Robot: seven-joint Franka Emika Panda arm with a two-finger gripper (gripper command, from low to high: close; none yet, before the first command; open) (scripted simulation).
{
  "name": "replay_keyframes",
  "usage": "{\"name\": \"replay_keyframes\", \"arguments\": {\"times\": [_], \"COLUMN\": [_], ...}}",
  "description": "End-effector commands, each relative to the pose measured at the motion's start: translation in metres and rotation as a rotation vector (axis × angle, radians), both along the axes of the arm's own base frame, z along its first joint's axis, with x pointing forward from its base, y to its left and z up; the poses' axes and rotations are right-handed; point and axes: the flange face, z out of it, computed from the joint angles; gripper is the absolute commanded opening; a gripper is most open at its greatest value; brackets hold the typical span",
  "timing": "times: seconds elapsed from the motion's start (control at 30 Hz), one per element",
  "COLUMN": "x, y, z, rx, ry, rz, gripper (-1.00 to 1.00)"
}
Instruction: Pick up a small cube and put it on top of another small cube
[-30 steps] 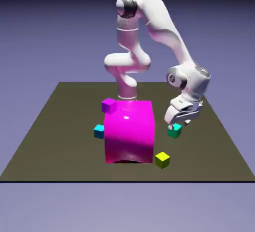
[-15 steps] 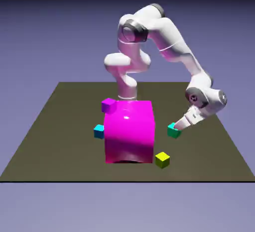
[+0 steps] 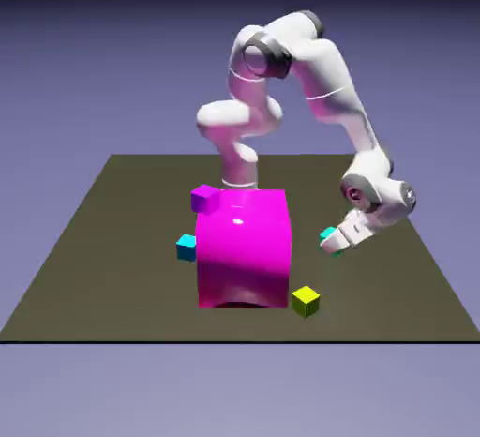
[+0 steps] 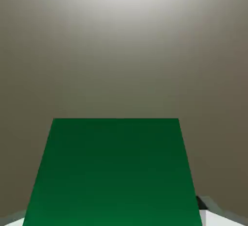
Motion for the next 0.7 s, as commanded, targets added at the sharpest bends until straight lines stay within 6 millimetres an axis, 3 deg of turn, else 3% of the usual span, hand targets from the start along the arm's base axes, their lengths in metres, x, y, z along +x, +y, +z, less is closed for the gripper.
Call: {"name": "replay_keyframes", "arguments": {"times": [0.0,0.17,0.27,0.3,0.5,0.67], "x": [0.002,0.013,0.029,0.040,0.104,0.148], "y": [0.002,0.010,0.041,0.036,-0.017,-0.087], "z": [0.006,0.029,0.069,0.078,0.127,0.177], "rx": [-0.001,0.002,0.122,0.128,0.099,0.038], "ry": [-0.003,-0.014,-0.018,-0.024,-0.048,-0.047], "rz": [0.002,0.000,0.137,0.162,0.265,0.292], "gripper": [-1.00,-1.00,-1.00,-1.00,-1.00,-1.00]}}
